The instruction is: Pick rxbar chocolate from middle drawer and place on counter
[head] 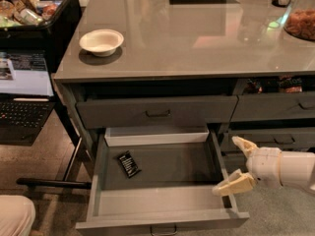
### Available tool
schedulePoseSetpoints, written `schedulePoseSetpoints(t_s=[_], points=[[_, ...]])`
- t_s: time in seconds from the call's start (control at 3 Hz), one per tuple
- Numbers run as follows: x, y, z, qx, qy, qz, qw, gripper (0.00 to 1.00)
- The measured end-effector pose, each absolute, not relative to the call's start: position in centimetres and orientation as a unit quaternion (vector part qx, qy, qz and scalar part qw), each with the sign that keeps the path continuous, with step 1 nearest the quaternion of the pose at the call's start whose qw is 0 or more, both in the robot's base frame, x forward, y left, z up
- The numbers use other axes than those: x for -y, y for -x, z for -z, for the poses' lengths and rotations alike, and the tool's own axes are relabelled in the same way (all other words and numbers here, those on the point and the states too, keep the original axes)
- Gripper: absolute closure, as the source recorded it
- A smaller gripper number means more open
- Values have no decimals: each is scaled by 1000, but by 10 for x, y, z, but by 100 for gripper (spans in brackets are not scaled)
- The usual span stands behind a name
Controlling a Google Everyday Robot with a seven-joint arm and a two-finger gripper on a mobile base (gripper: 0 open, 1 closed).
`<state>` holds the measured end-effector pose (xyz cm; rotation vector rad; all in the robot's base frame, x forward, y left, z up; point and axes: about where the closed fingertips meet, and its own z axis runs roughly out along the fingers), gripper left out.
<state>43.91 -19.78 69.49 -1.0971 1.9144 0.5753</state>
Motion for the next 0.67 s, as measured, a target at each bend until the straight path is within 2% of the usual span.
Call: schedulePoseSetpoints(t_s=[0.67], points=[[103,-467,-640,-696,484,-268,457,0]])
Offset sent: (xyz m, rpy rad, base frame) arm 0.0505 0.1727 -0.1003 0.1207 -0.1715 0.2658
